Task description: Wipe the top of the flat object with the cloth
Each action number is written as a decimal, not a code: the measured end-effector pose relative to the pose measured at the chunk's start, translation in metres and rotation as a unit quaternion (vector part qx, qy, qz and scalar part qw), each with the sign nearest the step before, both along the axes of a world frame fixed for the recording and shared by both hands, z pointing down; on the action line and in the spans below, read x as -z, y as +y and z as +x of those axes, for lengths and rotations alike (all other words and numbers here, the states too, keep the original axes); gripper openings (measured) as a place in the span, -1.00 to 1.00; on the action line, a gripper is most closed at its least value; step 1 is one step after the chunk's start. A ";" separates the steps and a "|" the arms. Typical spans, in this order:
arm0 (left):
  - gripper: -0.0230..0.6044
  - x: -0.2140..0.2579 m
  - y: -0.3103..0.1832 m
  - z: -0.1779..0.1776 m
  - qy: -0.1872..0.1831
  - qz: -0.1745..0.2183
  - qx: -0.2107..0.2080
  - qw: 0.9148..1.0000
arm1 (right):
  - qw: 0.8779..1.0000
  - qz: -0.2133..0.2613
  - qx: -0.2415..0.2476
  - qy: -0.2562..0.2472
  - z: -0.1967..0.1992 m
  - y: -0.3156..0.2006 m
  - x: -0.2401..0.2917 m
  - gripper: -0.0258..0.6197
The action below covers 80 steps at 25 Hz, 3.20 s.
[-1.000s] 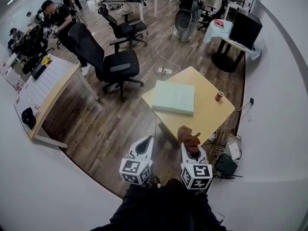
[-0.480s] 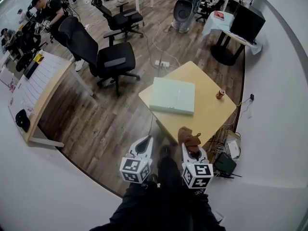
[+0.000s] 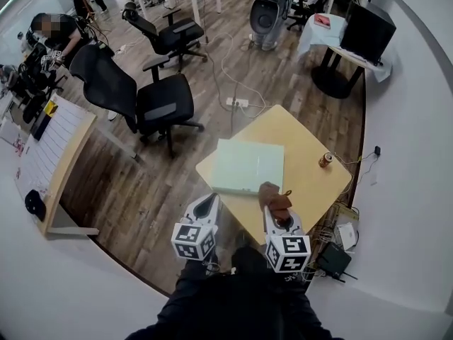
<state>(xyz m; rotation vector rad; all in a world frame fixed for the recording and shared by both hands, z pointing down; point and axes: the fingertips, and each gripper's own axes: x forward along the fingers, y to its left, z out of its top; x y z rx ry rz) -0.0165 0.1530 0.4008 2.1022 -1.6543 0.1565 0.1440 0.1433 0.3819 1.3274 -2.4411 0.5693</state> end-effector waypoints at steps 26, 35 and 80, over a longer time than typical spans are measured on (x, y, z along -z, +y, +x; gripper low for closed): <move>-0.58 -0.235 -0.179 -0.074 0.008 -0.224 -0.022 0.974 | 0.987 -0.114 -0.076 0.085 0.008 -0.177 -0.139 -0.56; -0.46 -0.284 -0.219 -0.078 0.006 -0.256 -0.052 0.965 | 0.986 -0.103 -0.103 0.076 0.018 -0.273 -0.193 -0.56; -0.49 -0.304 -0.219 -0.072 -0.022 -0.292 -0.043 0.955 | 0.963 -0.230 -0.104 0.093 0.069 -0.125 -0.295 -0.56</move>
